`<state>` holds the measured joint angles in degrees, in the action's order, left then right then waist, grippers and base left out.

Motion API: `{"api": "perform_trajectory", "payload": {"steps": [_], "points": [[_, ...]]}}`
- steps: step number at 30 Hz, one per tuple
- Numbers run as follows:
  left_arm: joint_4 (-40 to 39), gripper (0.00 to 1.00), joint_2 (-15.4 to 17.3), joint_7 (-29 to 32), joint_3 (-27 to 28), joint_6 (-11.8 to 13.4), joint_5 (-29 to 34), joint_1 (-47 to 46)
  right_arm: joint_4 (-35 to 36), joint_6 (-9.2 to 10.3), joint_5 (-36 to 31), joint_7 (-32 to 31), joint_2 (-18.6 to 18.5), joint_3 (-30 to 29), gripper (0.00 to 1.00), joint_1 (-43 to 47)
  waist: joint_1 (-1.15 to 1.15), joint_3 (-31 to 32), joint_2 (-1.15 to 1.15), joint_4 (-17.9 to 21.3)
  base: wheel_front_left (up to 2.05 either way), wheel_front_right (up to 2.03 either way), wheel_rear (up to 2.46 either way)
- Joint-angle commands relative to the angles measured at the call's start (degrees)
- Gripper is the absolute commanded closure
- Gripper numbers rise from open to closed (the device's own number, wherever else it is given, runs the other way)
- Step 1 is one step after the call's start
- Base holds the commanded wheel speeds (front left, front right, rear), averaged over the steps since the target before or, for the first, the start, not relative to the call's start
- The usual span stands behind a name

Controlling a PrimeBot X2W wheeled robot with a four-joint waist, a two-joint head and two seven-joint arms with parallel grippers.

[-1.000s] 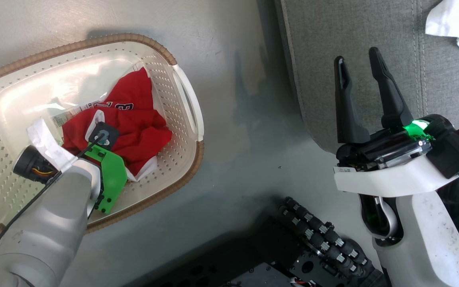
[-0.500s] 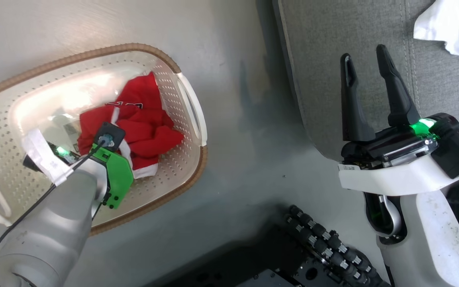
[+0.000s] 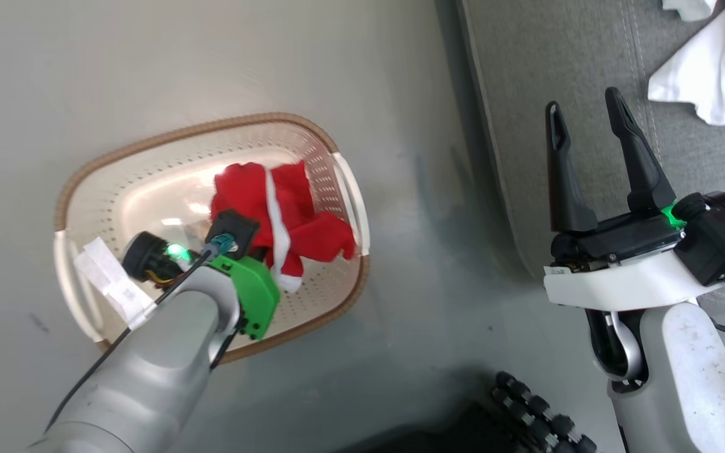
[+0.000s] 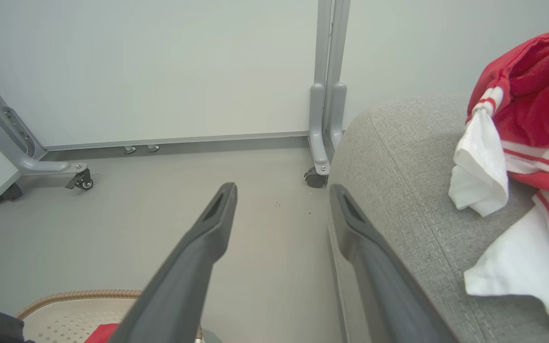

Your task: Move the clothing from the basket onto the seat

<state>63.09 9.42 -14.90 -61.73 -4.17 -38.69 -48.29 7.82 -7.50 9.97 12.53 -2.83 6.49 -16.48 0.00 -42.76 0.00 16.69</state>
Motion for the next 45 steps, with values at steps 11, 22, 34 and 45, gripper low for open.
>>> {"api": "perform_trajectory", "payload": {"steps": [11, 22, 34, 45], "points": [[-20.99, 1.0, 3.24, -0.34, 10.91, 4.47, 4.4, 10.92, 1.72, 0.02, -2.65, -5.04, -0.14, -1.78, 0.0, 3.91, 0.0, 15.13, 0.0, -10.51, 0.0, 0.0, 0.0], [-39.94, 1.0, 5.17, -0.35, 24.01, 6.92, 9.68, 19.35, 3.43, 0.02, -3.44, -9.24, -0.64, -3.21, 0.0, 7.52, 0.0, 23.21, 0.0, -14.59, 0.0, 0.0, 0.0], [-58.02, 1.0, 5.03, -0.36, 34.61, 6.58, 14.67, 27.98, 2.38, 0.02, -1.42, -12.62, -1.54, -2.1, 0.0, 12.69, 0.0, 33.3, 0.0, -15.17, 0.0, 0.0, 0.0], [-64.09, 1.0, 5.9, 0.02, 34.17, 5.55, 13.62, 34.18, 2.35, 0.02, -0.33, -14.4, -1.65, -0.88, 0.0, 17.03, 0.0, 39.38, 0.0, -14.42, 0.0, 0.0, 0.0]]}}
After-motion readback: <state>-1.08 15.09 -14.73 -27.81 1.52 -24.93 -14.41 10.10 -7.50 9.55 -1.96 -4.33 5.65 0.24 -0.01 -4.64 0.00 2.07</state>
